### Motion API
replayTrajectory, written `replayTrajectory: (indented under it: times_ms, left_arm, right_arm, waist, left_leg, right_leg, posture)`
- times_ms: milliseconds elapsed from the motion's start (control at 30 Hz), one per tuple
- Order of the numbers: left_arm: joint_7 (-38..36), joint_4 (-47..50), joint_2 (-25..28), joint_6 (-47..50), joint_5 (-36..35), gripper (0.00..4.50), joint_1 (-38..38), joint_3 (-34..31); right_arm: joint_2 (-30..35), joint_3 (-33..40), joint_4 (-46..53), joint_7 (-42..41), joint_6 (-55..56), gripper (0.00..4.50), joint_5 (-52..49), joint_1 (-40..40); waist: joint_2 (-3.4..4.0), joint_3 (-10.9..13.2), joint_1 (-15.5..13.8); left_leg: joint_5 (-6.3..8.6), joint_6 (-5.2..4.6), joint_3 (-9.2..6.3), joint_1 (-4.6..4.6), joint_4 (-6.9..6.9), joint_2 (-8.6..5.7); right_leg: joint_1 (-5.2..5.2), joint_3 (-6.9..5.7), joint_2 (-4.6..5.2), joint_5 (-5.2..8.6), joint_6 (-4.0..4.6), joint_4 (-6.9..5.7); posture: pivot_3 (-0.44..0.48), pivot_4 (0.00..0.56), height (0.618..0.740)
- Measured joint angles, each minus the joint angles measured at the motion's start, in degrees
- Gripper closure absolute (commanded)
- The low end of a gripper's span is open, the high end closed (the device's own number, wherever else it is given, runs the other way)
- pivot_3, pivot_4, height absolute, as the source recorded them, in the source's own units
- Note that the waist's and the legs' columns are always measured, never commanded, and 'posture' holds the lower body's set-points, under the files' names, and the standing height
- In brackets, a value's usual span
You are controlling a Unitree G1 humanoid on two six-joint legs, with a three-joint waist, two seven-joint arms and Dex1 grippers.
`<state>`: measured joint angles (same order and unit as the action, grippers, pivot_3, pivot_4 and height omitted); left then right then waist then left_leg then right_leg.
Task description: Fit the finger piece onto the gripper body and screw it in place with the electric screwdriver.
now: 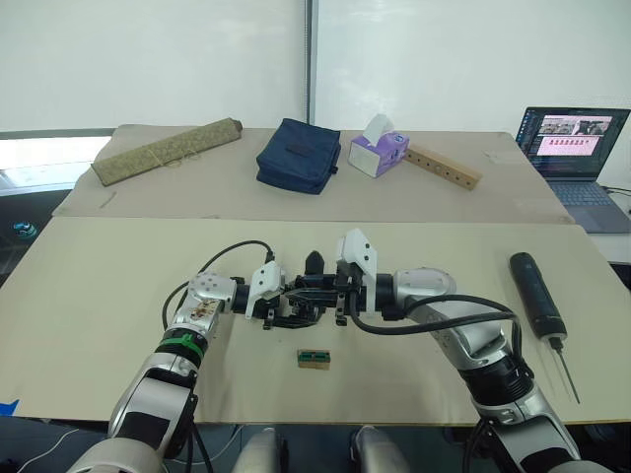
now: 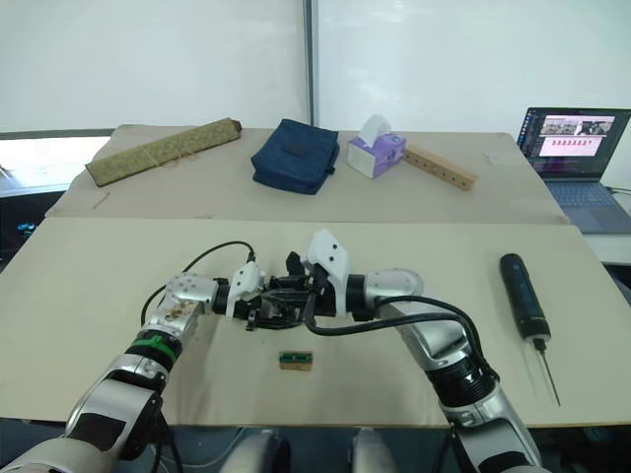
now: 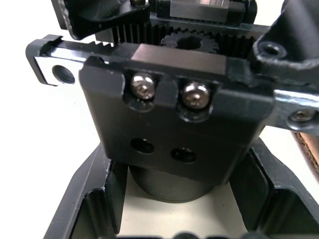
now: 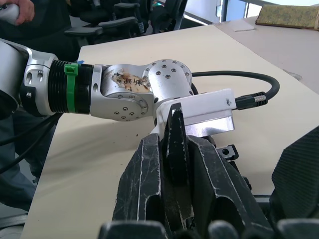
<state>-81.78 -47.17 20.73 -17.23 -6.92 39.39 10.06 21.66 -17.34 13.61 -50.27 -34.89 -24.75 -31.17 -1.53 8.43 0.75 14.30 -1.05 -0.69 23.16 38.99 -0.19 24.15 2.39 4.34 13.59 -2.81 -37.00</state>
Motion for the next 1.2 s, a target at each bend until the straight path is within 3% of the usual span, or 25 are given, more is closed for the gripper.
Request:
replayTrajectory:
  times_ms: [1200]
  left_arm:
    - [0.15,3.11,1.35,3.11,0.08,2.18,-1.08,0.23]
  right_arm:
    - [-2.78,0.55,2.62,1.14,-2.69,4.19,-2.36,3.13]
  waist:
    - [0.01,-0.07,0.4]
  left_leg:
    - [0.0,0.0,0.01,-0.1,-0.02,0.04]
  right_leg:
    - [-0.02,0.02,-0.04,0.0,0.01,-0.05]
  posture:
    - [0.0,0.15,0.74]
